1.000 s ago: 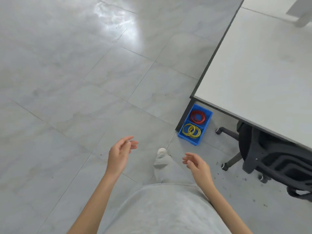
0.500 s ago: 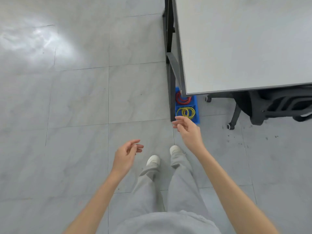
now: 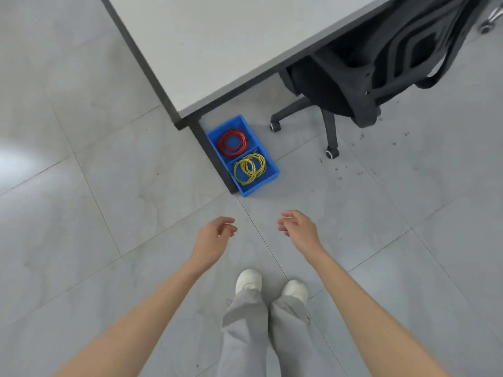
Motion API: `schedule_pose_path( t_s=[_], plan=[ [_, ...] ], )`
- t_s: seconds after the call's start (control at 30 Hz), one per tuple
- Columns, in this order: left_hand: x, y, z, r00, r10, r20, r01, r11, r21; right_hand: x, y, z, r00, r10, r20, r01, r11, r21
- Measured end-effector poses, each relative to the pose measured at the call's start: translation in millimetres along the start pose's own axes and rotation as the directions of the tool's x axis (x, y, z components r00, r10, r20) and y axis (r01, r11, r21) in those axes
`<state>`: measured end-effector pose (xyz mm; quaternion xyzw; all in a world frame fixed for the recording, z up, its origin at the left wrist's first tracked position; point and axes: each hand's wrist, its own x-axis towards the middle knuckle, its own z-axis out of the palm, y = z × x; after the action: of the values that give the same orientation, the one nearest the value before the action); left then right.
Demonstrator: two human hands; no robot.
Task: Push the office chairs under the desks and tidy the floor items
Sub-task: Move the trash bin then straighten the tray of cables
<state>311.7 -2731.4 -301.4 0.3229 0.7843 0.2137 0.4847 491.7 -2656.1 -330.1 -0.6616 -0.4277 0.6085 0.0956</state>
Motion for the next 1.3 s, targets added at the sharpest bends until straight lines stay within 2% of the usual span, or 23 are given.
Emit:
schedule_pose_path(
  t_s=[0.2, 0.4, 0.53, 0.63, 0.87, 1.07, 1.17, 1.2, 1.3],
  plan=[
    [133, -51, 93, 0.994, 0.094, 0.054, -0.104, 0.968, 0.230, 126, 82, -1, 0.999, 0.047, 0.020, -0.049, 0.989, 0.142],
    [283, -113, 160, 0.990, 0.137, 0.013, -0.127, 0.877, 0.463, 270, 149, 13, 0.995, -0.034, 0.099, 0.024, 0.994, 0.102],
    [358, -151, 187, 0.982, 0.189, 0.028, -0.175, 0.832, 0.526, 334, 182, 32, 0.985, -0.071, 0.156, 0.057, 0.994, 0.095],
    [390, -171, 198, 0.988, 0.134, 0.076, -0.154, 0.818, 0.554, 350, 202, 38, 0.980, -0.084, 0.179, 0.055, 0.985, 0.162],
    [375, -180, 211, 0.989, 0.119, 0.087, -0.147, 0.766, 0.625, 334, 248, 21, 0.988, 0.019, 0.151, -0.061, 0.957, 0.284],
    [347, -186, 256, 0.943, 0.220, 0.250, -0.329, 0.731, 0.598, 352, 268, 16, 0.990, 0.074, 0.122, -0.124, 0.868, 0.481],
    [320, -193, 290, 0.908, 0.248, 0.338, -0.398, 0.764, 0.508, 351, 282, 21, 0.988, 0.109, 0.114, -0.154, 0.823, 0.547],
    [310, -196, 301, 0.895, 0.241, 0.376, -0.408, 0.783, 0.469, 349, 289, 23, 0.988, 0.130, 0.086, -0.156, 0.825, 0.543],
    [293, -211, 332, 0.828, 0.216, 0.518, -0.420, 0.851, 0.316, 344, 316, 15, 0.968, 0.222, -0.117, -0.140, 0.865, 0.482]
  ],
)
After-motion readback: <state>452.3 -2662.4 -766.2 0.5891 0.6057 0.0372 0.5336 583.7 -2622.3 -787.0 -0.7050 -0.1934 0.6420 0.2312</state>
